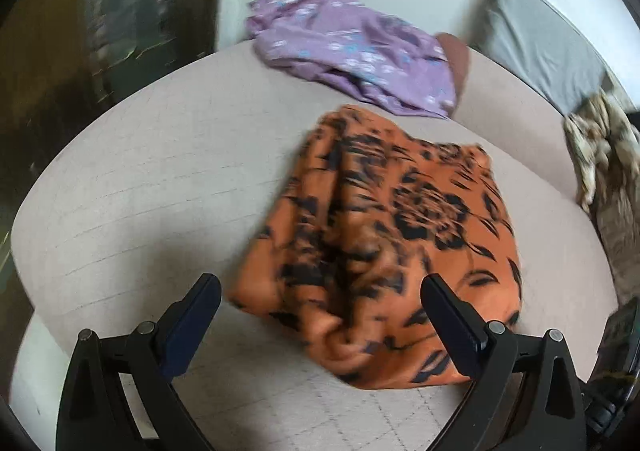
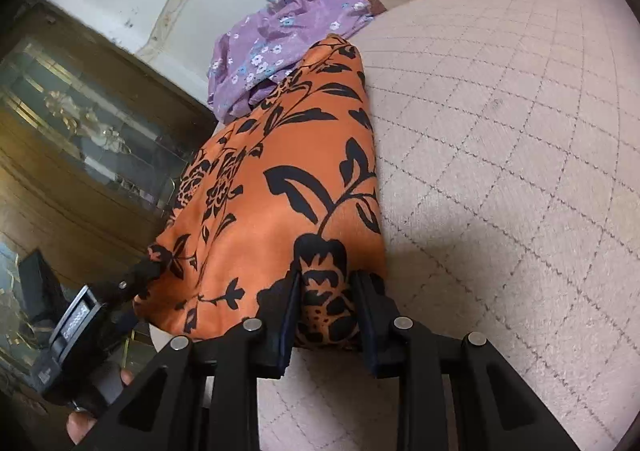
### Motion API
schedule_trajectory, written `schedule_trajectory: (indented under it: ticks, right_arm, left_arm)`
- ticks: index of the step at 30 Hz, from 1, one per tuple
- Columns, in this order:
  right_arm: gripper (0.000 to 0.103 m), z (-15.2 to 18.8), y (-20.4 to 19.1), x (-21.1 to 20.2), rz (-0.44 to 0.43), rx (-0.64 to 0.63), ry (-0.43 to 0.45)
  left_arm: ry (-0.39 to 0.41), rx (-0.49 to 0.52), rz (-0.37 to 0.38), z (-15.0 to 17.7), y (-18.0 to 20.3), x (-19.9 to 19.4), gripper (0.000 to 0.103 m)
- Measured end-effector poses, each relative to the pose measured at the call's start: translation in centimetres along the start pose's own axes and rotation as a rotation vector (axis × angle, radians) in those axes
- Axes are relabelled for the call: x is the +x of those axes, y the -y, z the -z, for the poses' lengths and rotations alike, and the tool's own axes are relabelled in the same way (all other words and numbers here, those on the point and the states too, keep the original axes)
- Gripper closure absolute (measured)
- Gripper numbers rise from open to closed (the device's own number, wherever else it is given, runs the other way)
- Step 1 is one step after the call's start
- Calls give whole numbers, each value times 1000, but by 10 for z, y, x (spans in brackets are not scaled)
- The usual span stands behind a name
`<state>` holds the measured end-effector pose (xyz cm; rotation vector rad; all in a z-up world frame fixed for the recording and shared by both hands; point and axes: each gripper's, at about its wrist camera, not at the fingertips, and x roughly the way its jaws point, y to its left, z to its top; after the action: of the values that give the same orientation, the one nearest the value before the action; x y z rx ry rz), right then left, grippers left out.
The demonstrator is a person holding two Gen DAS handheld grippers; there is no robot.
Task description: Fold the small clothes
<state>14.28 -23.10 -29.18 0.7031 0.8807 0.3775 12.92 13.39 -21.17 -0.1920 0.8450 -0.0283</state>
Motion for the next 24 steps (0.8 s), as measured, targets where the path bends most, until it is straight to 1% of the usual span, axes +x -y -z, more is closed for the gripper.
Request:
schedule_trajectory:
  ticks: [1,2,3,4,5,6,7,9,10,11,12,13,14,15,16,17,19,20,21,23,24]
  right_arm:
    - [73,0,-4,4,3,-15,5]
    - [73,1,-3,3,3,-21,9]
    - [73,0,-3,6,1,-19,13]
    - [73,1,-3,6,-3,-14,15]
    - [73,1,-2,6,-5,-15,17]
    - [73,2,-2,6,-4,-19,18]
    - [72,1,-2,7,-4,-23,18]
    - [72,3,-2,5,-2,-21,19]
    - [72,2,-2,5,-3,-9,17]
    - [73,2,-1,5,-7,16,12]
    - [73,2,-1,4,-15,41,8]
    - [71,0,0,3,-33,74,4]
    - [71,-1,-1,4,-53,103,-3]
    - [71,-2,-3,6,-56,112,-9]
    - [71,-2,-9,9,-40,96,-15]
    - [71,-2,-16,12,-14,61,-15]
    - [70,2,-27,18,28,1,-7]
    - [70,5,-32,20,48,-31,1]
    - [70,7,-35,21,65,-63,8]
    - [70,11,-41,21,97,-127,23]
    - [70,11,-43,21,105,-145,23]
  left_arm:
    - [20,38,6,1,7,1,4]
    - [39,81,-2,2,14,2,7]
    - [47,120,-21,2,19,5,30]
    - [38,151,-30,1,23,11,70]
    - [16,168,-48,-1,24,19,84]
    - [9,162,-51,-3,23,24,85]
    - [13,134,-28,-6,18,26,87]
    - [57,103,10,-13,14,21,89]
    - [112,137,13,-19,19,15,89]
    - [163,192,5,-22,26,9,89]
    - [202,246,-14,-25,34,6,89]
    - [233,290,-38,-27,41,5,89]
    - [257,334,-78,-28,47,6,89]
    - [246,342,-104,-30,47,11,89]
    - [217,334,-123,-30,44,17,89]
    - [146,304,-150,-31,35,31,89]
    - [20,255,-166,-28,18,54,88]
    - [-1,241,-159,-26,13,59,88]
    - [16,256,-157,-24,13,58,87]
    - [41,332,-199,-20,20,55,82]
    - [44,324,-201,-20,19,53,80]
